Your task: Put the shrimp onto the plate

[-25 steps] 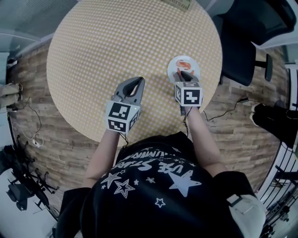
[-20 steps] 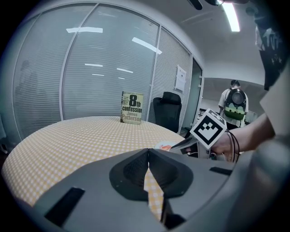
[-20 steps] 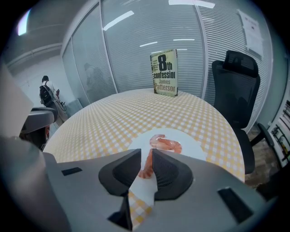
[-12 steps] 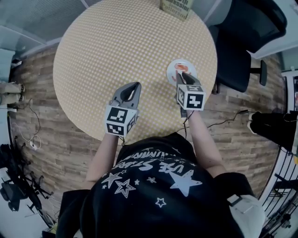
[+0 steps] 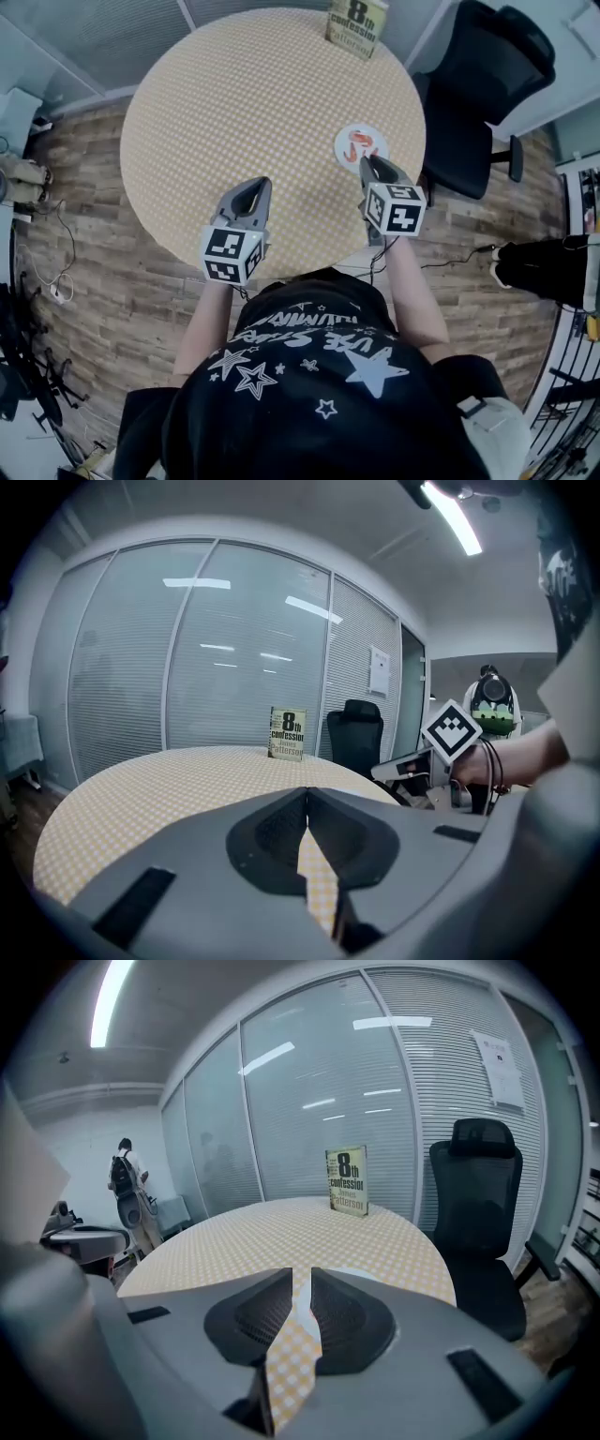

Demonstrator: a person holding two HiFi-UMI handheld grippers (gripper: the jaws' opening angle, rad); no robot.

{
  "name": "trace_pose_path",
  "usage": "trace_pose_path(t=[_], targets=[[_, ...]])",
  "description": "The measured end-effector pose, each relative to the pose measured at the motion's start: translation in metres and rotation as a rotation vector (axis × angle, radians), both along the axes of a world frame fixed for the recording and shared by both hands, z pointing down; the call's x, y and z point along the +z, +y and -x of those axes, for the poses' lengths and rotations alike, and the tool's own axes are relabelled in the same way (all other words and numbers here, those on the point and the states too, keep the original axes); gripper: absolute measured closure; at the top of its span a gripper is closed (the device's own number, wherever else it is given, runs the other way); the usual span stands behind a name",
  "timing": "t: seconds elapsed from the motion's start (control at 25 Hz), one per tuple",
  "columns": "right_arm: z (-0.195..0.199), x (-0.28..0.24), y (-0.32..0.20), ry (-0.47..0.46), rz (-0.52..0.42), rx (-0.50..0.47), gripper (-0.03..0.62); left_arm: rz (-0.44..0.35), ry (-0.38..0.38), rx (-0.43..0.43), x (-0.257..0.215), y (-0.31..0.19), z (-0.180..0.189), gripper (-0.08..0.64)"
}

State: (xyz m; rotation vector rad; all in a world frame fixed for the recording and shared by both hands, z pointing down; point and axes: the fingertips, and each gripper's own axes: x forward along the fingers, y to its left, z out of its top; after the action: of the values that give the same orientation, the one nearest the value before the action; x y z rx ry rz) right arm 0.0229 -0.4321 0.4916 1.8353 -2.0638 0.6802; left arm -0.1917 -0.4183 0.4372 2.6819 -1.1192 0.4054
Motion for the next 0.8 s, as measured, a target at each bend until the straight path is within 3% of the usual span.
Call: trace_pose_path(t=[0.4, 0.8], targets=[[0.017, -0.029, 0.066, -0.018, -0.101, -0.014, 0.522, -0.009, 0.045, -0.016, -0.006, 0.057, 0.033, 0.551], [0.009, -0.036, 0.106, -0.016, -0.101, 0.02, 0.522, -0.023, 0.066, -0.004, -0.014, 0.088, 0.037, 0.551]])
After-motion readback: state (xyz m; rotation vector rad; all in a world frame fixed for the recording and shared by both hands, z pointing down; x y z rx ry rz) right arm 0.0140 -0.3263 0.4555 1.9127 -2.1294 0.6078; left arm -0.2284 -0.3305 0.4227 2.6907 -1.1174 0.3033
